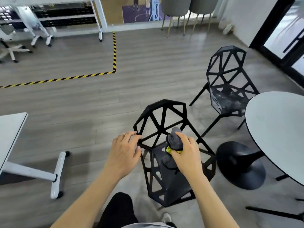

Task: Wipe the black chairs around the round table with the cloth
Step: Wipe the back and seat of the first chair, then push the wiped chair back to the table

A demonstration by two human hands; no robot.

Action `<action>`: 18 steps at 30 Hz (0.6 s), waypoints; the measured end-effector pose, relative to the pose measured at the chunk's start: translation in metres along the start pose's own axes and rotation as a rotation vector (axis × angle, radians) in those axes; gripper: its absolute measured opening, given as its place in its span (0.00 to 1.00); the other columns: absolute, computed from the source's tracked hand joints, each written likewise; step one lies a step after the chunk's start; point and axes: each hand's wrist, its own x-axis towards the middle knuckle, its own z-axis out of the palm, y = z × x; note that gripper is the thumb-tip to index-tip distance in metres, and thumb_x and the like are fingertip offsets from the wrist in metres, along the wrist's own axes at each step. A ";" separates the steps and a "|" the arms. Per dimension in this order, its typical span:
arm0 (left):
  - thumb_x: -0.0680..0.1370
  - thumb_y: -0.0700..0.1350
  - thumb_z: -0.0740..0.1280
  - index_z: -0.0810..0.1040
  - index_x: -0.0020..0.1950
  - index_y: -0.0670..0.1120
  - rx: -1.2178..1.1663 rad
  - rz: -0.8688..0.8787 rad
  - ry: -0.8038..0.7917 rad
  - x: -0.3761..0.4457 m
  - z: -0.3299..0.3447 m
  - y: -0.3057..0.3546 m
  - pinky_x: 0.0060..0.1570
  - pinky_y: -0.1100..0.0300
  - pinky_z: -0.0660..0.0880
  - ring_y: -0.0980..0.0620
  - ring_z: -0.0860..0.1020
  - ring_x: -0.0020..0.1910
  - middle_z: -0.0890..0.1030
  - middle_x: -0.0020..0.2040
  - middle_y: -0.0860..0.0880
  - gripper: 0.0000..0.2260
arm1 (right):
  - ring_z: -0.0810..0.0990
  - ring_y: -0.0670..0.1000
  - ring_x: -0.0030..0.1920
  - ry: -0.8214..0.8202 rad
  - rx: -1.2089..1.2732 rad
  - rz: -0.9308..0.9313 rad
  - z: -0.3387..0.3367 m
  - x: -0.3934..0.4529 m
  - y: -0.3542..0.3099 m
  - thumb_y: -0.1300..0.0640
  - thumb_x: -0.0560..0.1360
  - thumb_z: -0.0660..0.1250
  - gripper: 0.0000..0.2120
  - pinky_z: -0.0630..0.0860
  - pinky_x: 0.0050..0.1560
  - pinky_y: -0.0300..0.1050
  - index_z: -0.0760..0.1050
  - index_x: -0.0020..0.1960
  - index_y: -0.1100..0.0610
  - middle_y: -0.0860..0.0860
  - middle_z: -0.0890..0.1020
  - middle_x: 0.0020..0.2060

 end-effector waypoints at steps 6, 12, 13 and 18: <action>0.76 0.45 0.68 0.77 0.63 0.50 0.016 0.048 0.048 0.065 -0.016 -0.076 0.61 0.46 0.74 0.45 0.76 0.61 0.77 0.65 0.49 0.16 | 0.70 0.48 0.59 0.063 0.003 0.045 0.048 0.047 -0.046 0.52 0.71 0.76 0.31 0.73 0.62 0.51 0.67 0.70 0.40 0.43 0.72 0.57; 0.77 0.52 0.55 0.77 0.63 0.52 0.001 0.244 -0.037 0.131 -0.044 -0.179 0.64 0.46 0.71 0.47 0.72 0.66 0.76 0.67 0.50 0.19 | 0.72 0.49 0.59 0.176 0.052 0.228 0.121 0.080 -0.116 0.52 0.71 0.77 0.32 0.75 0.60 0.47 0.70 0.72 0.46 0.44 0.73 0.56; 0.77 0.52 0.55 0.77 0.64 0.52 -0.005 0.275 -0.059 0.142 -0.049 -0.193 0.64 0.46 0.70 0.47 0.72 0.67 0.76 0.67 0.50 0.19 | 0.72 0.48 0.59 0.205 0.061 0.263 0.129 0.084 -0.127 0.53 0.71 0.77 0.32 0.74 0.60 0.46 0.70 0.72 0.46 0.44 0.73 0.56; 0.76 0.46 0.69 0.77 0.63 0.51 -0.035 0.430 -0.092 0.198 -0.057 -0.235 0.65 0.44 0.71 0.46 0.72 0.67 0.77 0.67 0.48 0.16 | 0.72 0.48 0.58 0.276 0.041 0.381 0.156 0.095 -0.166 0.54 0.71 0.77 0.32 0.74 0.59 0.44 0.70 0.72 0.46 0.44 0.73 0.55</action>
